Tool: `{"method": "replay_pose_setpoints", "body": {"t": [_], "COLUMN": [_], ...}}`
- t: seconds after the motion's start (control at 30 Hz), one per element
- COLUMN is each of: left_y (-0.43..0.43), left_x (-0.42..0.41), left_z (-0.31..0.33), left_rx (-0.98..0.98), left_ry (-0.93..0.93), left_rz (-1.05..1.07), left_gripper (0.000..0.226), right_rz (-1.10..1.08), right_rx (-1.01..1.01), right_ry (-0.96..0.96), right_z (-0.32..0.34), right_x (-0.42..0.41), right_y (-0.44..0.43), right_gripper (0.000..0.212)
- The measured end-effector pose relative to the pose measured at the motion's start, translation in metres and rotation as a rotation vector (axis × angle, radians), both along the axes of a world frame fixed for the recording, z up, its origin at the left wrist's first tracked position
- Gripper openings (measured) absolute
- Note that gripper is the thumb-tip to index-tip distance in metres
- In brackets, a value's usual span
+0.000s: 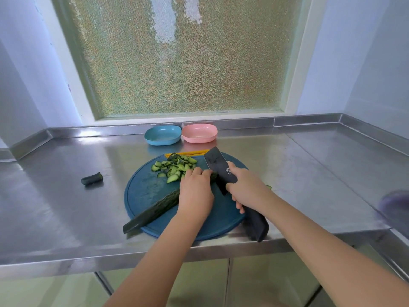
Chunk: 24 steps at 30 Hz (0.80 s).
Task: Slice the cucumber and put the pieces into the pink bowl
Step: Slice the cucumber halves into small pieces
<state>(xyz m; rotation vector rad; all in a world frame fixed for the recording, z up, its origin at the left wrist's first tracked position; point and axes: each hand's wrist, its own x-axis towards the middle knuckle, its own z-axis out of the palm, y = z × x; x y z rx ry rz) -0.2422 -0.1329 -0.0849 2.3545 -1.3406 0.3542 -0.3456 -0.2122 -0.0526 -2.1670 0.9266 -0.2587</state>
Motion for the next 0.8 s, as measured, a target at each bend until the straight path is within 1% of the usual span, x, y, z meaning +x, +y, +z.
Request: {"method": "replay_pose_setpoints", "body": {"t": [0.17, 0.27, 0.33, 0.5, 0.63, 0.7, 0.8], "left_y": [0.001, 0.002, 0.002, 0.004, 0.004, 0.004, 0.004], "left_x": [-0.001, -0.002, -0.003, -0.006, -0.006, -0.005, -0.005], "left_z": [0.001, 0.001, 0.002, 0.004, 0.003, 0.003, 0.004], "left_rx": [-0.011, -0.014, -0.035, -0.116, -0.140, -0.128, -0.125], "left_ry": [-0.009, 0.003, 0.029, 0.082, 0.098, 0.092, 0.092], "left_rz": [0.008, 0.015, 0.013, -0.002, 0.008, 0.013, 0.025], "left_gripper": [0.042, 0.039, 0.037, 0.033, 0.032, 0.033, 0.035], "right_rz": [0.057, 0.053, 0.035, -0.023, -0.026, -0.022, -0.031], "right_rx": [-0.179, -0.201, -0.137, 0.109, 0.217, 0.234, 0.190], "right_ry": [0.195, 0.214, 0.165, -0.099, -0.206, -0.251, -0.292], "right_z": [0.020, 0.022, 0.017, 0.000, 0.000, 0.006, 0.019], "right_x": [0.011, 0.016, 0.012, -0.003, -0.009, -0.012, -0.015], "right_y": [0.014, 0.013, 0.008, -0.003, -0.012, -0.018, -0.029], "right_gripper": [0.077, 0.078, 0.078, 0.073, 0.068, 0.068, 0.068]}}
